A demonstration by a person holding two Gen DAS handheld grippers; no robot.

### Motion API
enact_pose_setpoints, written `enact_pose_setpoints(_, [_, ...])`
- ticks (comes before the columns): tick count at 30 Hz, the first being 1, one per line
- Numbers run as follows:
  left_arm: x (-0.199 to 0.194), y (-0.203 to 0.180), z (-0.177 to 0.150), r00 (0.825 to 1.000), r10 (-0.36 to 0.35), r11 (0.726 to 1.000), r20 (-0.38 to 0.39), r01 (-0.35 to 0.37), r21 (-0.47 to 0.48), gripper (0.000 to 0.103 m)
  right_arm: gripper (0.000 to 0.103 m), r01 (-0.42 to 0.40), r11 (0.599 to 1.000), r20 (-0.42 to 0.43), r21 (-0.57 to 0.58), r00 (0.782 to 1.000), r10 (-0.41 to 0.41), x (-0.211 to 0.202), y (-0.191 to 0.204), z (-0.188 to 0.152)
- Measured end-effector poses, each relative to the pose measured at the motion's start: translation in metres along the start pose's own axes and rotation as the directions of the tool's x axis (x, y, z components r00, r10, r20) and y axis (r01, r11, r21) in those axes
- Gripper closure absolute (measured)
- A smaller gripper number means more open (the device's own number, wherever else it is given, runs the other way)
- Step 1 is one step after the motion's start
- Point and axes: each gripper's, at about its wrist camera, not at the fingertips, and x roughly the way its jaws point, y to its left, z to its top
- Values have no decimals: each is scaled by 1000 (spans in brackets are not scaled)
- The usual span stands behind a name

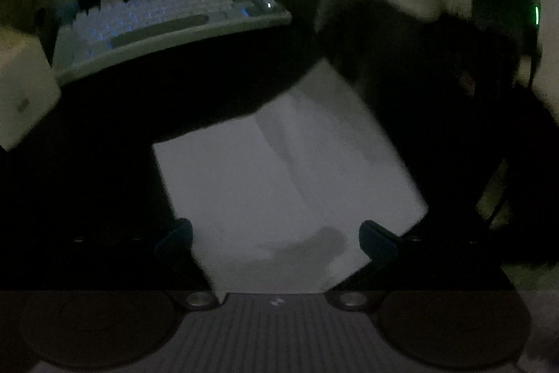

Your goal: Clean container

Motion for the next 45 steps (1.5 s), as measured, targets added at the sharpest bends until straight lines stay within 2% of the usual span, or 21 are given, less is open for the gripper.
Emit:
enact_pose_setpoints(2, [0, 11, 7, 995, -97, 989, 35, 100, -106, 0, 0, -1, 1000, 0, 4, 1000, 1, 0, 0, 0])
enact_pose_setpoints(3, [0, 13, 7, 992, -116, 983, 47, 122, -139, 0, 0, -1, 1000, 0, 5, 1000, 1, 0, -1, 0])
enact_pose_setpoints(5, [5, 20, 10, 978, -191, 958, 82, 204, -203, 0, 0, -2, 1000, -3, 11, 1000, 2, 1, -1, 0])
enact_pose_setpoints(10, [13, 14, 20, 973, -208, 950, 103, 226, -217, 0, 0, -6, 1000, -12, 24, 1000, 6, 4, -3, -1])
enact_pose_setpoints(14, [21, -9, 30, 985, -155, 974, 75, 165, -155, 0, 0, -6, 999, -18, 35, 1000, 6, 6, -5, -2])
enact_pose_setpoints(19, [34, -41, 34, 998, -13, 998, 54, 17, -67, 1, 0, -4, 1000, -28, 29, 1000, 5, 7, -4, -3])
enact_pose_setpoints(22, [43, -61, 31, 994, 97, 995, 58, -97, -9, 1, 0, 3, 1000, -31, 23, 1000, -2, 8, -3, -3])
enact_pose_setpoints(25, [53, -80, 23, 975, 202, 975, 92, -209, 71, 2, 0, 4, 1000, -27, 21, 1000, -4, 7, -2, -3])
enact_pose_setpoints(26, [53, -81, 21, 973, 204, 975, 110, -212, 65, 2, 0, 5, 1000, -24, 19, 1000, -5, 6, -2, -3])
enact_pose_setpoints(27, [53, -81, 19, 970, 205, 975, 128, -213, 59, 9, 0, 6, 1000, -21, 18, 1000, -5, 6, -2, -3])
enact_pose_setpoints(28, [51, -80, 18, 968, 201, 975, 151, -212, 63, 30, 0, 6, 1000, -18, 18, 1000, -5, 6, -2, -3])
enact_pose_setpoints(29, [47, -79, 18, 966, 197, 976, 166, -210, 63, 41, 0, 6, 1000, -16, 18, 1000, -6, 5, -2, -3])
enact_pose_setpoints(31, [41, -67, 18, 961, 209, 976, 181, -216, 17, 97, 0, 6, 1000, -10, 18, 1000, -6, 4, -2, -3])
enact_pose_setpoints(32, [42, -59, 20, 963, 204, 979, 177, -206, -10, 101, 0, 6, 1000, -9, 18, 1000, -6, 3, -2, -2])
enact_pose_setpoints(36, [30, -30, 15, 979, 93, 994, 183, -79, -81, 102, 0, 7, 1000, -7, 15, 1000, -7, 3, -1, -2])
enact_pose_setpoints(39, [9, -12, 9, 973, -62, 984, 224, 97, -151, 103, 0, 10, 1000, -4, 18, 1000, -10, 3, -1, -2])
enact_pose_setpoints(40, [2, -2, 6, 961, -123, 965, 249, 174, -194, 103, 0, 11, 1000, -3, 21, 1000, -11, 2, -2, -2])
enact_pose_setpoints(42, [-12, 20, -1, 921, -239, 905, 308, 326, -273, 103, 0, 10, 1000, -7, 19, 1000, -10, 3, -2, -2])
enact_pose_setpoints(43, [-13, 31, -4, 909, -266, 876, 321, 367, -314, 102, 0, 9, 1000, -8, 19, 1000, -9, 4, -2, -2])
enact_pose_setpoints(44, [-12, 41, -8, 906, -275, 854, 321, 383, -351, 102, 0, 9, 1000, -10, 19, 1000, -8, 4, -1, -2])
enact_pose_setpoints(45, [-11, 51, -10, 920, -249, 852, 304, 357, -382, 102, 0, 8, 1000, -11, 19, 1000, -8, 4, -1, -2])
